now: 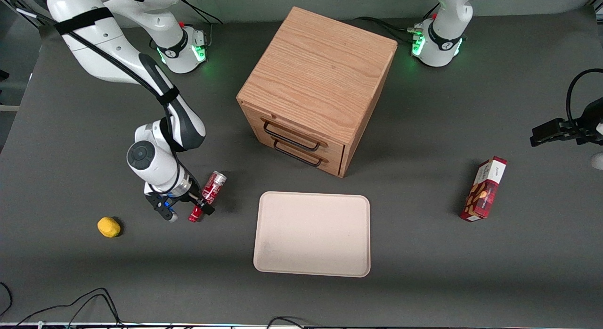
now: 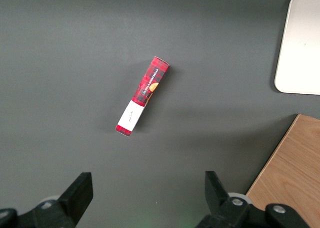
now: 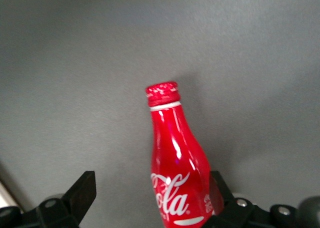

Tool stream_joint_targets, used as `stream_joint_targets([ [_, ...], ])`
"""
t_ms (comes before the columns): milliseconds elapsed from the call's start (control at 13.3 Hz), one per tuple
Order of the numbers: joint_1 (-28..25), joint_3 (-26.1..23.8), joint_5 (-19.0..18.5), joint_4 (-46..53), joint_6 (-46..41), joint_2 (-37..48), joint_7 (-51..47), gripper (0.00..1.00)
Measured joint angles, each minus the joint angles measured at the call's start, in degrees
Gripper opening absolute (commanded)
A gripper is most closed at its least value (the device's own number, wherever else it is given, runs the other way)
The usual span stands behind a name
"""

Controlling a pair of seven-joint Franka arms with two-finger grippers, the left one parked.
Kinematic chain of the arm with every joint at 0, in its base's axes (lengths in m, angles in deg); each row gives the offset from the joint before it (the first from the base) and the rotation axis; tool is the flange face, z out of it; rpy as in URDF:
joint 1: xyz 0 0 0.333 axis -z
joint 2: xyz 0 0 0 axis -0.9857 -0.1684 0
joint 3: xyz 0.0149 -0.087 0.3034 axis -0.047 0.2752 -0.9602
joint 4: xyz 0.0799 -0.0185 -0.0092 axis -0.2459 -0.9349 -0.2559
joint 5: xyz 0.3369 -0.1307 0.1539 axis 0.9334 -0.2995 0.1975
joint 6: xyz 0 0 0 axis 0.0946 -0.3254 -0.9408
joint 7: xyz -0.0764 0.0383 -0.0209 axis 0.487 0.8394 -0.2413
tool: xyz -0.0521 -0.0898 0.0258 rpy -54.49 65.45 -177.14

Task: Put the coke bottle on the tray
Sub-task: 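Lower the right gripper around the bottle's body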

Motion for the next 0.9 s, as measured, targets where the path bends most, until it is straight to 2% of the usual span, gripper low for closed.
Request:
stream_joint_targets([
  [300, -0.76, -0.04, -0.16, -2.27, 2.84, -1.09, -0.59, 1.00],
  [450, -0.83, -0.04, -0.17, -3.15, 3.59, -1.38, -0.64, 0.94],
  [525, -0.83, -0.04, -0.21, -3.47, 3.72, -1.43, -0.64, 0.85],
  [600, -0.83, -0.04, -0.39, -3.64, 3.74, -1.48, -0.64, 0.63],
  [750, -0.84, -0.04, -0.78, -3.85, 3.83, -1.48, -0.64, 0.00],
  [900, -0.84, -0.04, -0.91, -3.93, 3.90, -1.47, -0.65, 0.00],
])
